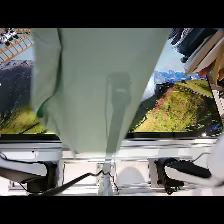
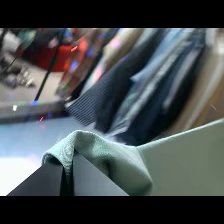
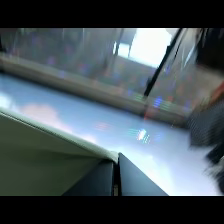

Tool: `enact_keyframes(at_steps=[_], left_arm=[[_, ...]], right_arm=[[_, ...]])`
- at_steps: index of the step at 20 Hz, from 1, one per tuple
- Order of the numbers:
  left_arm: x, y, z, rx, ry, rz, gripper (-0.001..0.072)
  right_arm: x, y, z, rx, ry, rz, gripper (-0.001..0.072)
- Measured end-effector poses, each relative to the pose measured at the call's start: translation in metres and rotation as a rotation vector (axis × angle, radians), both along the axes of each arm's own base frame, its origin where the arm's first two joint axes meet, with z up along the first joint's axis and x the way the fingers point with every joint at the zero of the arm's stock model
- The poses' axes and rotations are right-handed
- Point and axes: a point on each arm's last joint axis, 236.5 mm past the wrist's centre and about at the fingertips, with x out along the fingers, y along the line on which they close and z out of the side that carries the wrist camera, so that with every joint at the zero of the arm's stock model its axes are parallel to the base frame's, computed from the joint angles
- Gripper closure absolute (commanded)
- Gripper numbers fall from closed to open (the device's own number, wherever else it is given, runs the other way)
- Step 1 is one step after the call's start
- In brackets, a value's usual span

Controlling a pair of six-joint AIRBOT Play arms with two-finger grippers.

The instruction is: Fold the clothes and pants, and hang the long-sleeved shirts on hangers.

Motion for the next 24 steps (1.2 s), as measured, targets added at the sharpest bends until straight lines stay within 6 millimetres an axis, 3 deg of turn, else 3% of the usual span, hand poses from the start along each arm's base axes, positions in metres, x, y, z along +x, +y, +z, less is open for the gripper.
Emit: enact_keyframes(at_steps=[2, 3, 4, 5, 6, 8, 10, 12, 14, 15, 17, 18, 20, 22, 24], left_arm=[[0.040, 0.015, -0.065, -0.037, 0.120, 0.032, 0.0699], [0.055, 0.025, -0.088, -0.058, 0.160, 0.059, 0.0680], [0.067, 0.036, -0.106, -0.075, 0.188, 0.093, 0.0519], [0.080, 0.052, -0.120, -0.086, 0.204, 0.149, 0.0298], [0.085, 0.062, -0.130, -0.090, 0.218, 0.175, 0.0113], [0.088, 0.079, -0.146, -0.074, 0.257, 0.211, 0.0074], [0.070, 0.091, -0.177, -0.010, 0.388, 0.189, 0.0095], [0.030, 0.112, -0.234, 0.085, 0.653, 0.174, 0.0254], [-0.035, 0.133, -0.297, 0.168, 0.975, 0.163, 0.0265], [-0.065, 0.137, -0.316, 0.185, 1.097, 0.157, 0.0265], [-0.124, 0.132, -0.341, 0.203, 1.276, 0.146, 0.0262], [-0.150, 0.127, -0.349, 0.203, 1.331, 0.153, 0.0199], [-0.194, 0.121, -0.361, 0.213, 1.385, 0.201, 0.0028], [-0.228, 0.113, -0.373, 0.223, 1.393, 0.246, 0.0012], [-0.251, 0.106, -0.386, 0.240, 1.376, 0.271, 0.0015]], right_arm=[[0.054, -0.006, -0.068, 0.075, 0.098, -0.005, 0.0695], [0.079, -0.007, -0.102, 0.115, 0.129, -0.010, 0.0693], [0.098, -0.007, -0.131, 0.154, 0.154, -0.017, 0.0611], [0.116, -0.011, -0.157, 0.174, 0.162, -0.030, 0.0435], [0.130, -0.014, -0.175, 0.199, 0.161, -0.044, 0.0318], [0.140, -0.018, -0.209, 0.251, 0.213, -0.064, 0.0311], [0.132, -0.035, -0.239, 0.281, 0.325, -0.098, 0.0312], [0.104, -0.052, -0.277, 0.289, 0.517, -0.116, 0.0313], [0.057, -0.061, -0.316, 0.321, 0.746, -0.097, 0.0312], [0.028, -0.063, -0.332, 0.347, 0.858, -0.078, 0.0311], [-0.026, -0.051, -0.346, 0.441, 1.024, -0.010, 0.0297], [-0.052, -0.046, -0.350, 0.485, 1.086, 0.016, 0.0263], [-0.092, -0.044, -0.361, 0.538, 1.164, 0.030, 0.0263], [-0.124, -0.033, -0.371, 0.595, 1.230, 0.063, 0.0263], [-0.138, -0.028, -0.383, 0.635, 1.249, 0.069, 0.0263]])
